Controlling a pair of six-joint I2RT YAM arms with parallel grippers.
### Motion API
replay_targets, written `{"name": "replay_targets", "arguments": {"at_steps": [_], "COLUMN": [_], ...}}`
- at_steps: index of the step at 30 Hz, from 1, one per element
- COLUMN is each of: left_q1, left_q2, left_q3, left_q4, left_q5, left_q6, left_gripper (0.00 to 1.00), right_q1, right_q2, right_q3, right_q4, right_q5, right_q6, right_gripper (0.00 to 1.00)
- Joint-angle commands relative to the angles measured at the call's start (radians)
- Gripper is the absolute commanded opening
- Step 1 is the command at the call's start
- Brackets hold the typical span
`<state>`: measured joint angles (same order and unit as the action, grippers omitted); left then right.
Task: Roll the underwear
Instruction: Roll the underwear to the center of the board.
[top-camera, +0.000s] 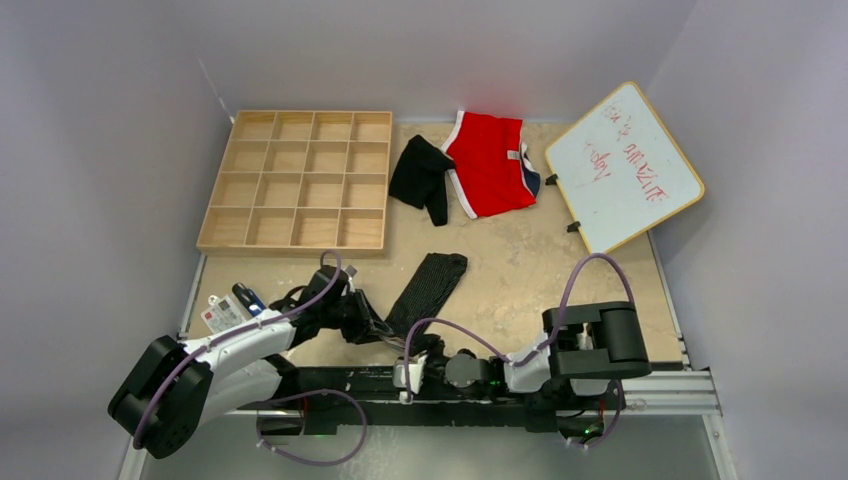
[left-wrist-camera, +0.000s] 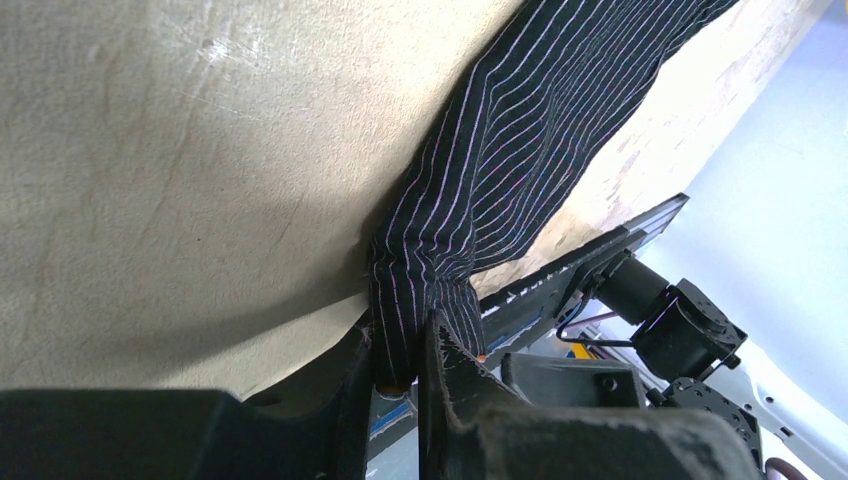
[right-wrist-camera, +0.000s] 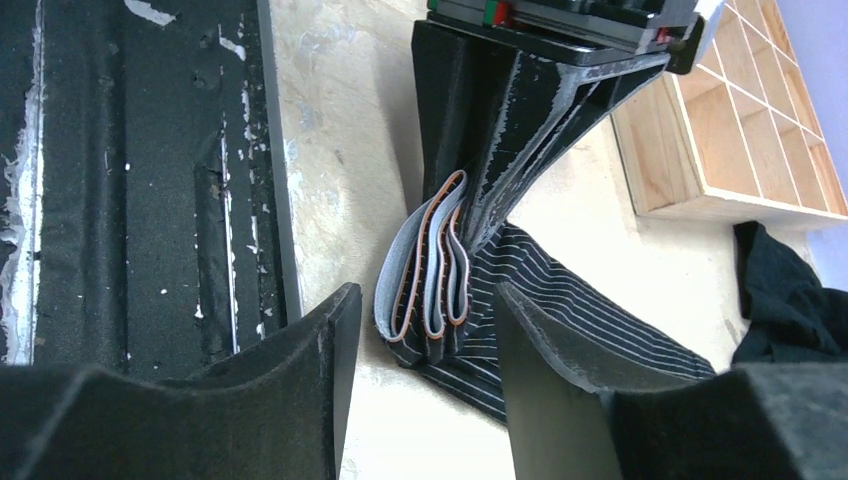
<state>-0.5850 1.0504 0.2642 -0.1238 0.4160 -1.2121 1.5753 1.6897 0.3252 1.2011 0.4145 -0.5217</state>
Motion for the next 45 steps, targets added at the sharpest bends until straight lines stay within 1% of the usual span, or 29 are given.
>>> {"name": "replay_targets", "arguments": {"at_steps": [1, 4, 8, 10, 13, 15, 17, 18, 21, 23, 24, 26, 29, 31, 32, 33, 35, 38, 42, 45], "left_q1": [-0.001, 0.000, -0.001, -0.001, -0.001, 0.000, 0.000, 0.000, 0.001, 0.001, 0.001, 0.001, 0.001, 0.001, 0.001, 0.001, 0.002, 0.001, 0.001, 0.001], "left_q2": [-0.009, -0.013, -0.014, -0.015, -0.019, -0.024, -0.037, -0.045, -0.080, -0.104, -0.114, -0.124, -0.092, -0.044, -0.019, 0.000, 0.021, 0.015, -0.008, -0.021], "left_q3": [0.031, 0.032, 0.032, 0.030, 0.022, 0.021, 0.027, 0.035, 0.064, 0.079, 0.083, 0.083, 0.080, 0.094, 0.101, 0.107, 0.114, 0.116, 0.119, 0.123], "left_q4": [-0.004, -0.006, -0.007, -0.007, -0.002, -0.002, -0.016, -0.035, -0.104, -0.128, -0.136, -0.133, -0.080, -0.073, -0.072, -0.071, -0.066, -0.031, -0.003, 0.011], "left_q5": [0.001, -0.002, -0.002, -0.002, -0.002, 0.003, 0.000, -0.007, -0.044, -0.065, -0.074, -0.081, -0.038, -0.014, -0.009, -0.007, -0.013, -0.023, -0.043, -0.059], "left_q6": [-0.010, -0.009, -0.009, -0.010, -0.012, -0.011, -0.004, 0.003, 0.023, 0.033, 0.038, 0.049, 0.091, 0.125, 0.142, 0.153, 0.165, 0.158, 0.143, 0.139], "left_gripper": [0.16, 0.16, 0.16, 0.16, 0.16, 0.18, 0.24, 0.29, 0.49, 0.58, 0.67, 0.73, 0.72, 0.69, 0.67, 0.65, 0.64, 0.64, 0.65, 0.67], "right_q1": [-0.011, -0.024, -0.042, -0.045, -0.048, -0.050, -0.050, -0.051, -0.052, -0.057, -0.060, -0.063, -0.076, -0.110, -0.141, -0.174, -0.246, -0.333, -0.426, -0.481], "right_q2": [0.024, 0.043, 0.075, 0.089, 0.096, 0.091, 0.078, 0.068, 0.032, 0.005, -0.013, -0.044, -0.091, -0.118, -0.137, -0.156, -0.191, -0.218, -0.204, -0.152], "right_q3": [0.028, 0.037, 0.054, 0.058, 0.068, 0.074, 0.069, 0.061, 0.023, -0.001, -0.014, -0.043, -0.072, -0.089, -0.094, -0.096, -0.105, -0.116, -0.113, -0.130], "right_q4": [0.004, 0.020, 0.027, 0.051, 0.050, 0.014, 0.007, 0.004, -0.023, -0.054, -0.063, -0.065, -0.073, -0.066, -0.071, -0.083, -0.086, -0.067, -0.049, 0.054], "right_q5": [-0.010, -0.017, -0.028, -0.018, -0.024, -0.046, -0.062, -0.070, -0.134, -0.202, -0.229, -0.253, -0.271, -0.315, -0.382, -0.415, -0.524, -0.607, -0.717, -0.789], "right_q6": [0.008, 0.014, 0.022, 0.006, -0.006, -0.007, -0.004, 0.000, 0.040, 0.071, 0.087, 0.111, 0.157, 0.205, 0.256, 0.288, 0.380, 0.471, 0.591, 0.708], "right_gripper": [0.52, 0.51, 0.55, 0.51, 0.39, 0.20, 0.03, 0.00, 0.00, 0.00, 0.00, 0.00, 0.00, 0.00, 0.00, 0.00, 0.00, 0.00, 0.00, 0.02]}}
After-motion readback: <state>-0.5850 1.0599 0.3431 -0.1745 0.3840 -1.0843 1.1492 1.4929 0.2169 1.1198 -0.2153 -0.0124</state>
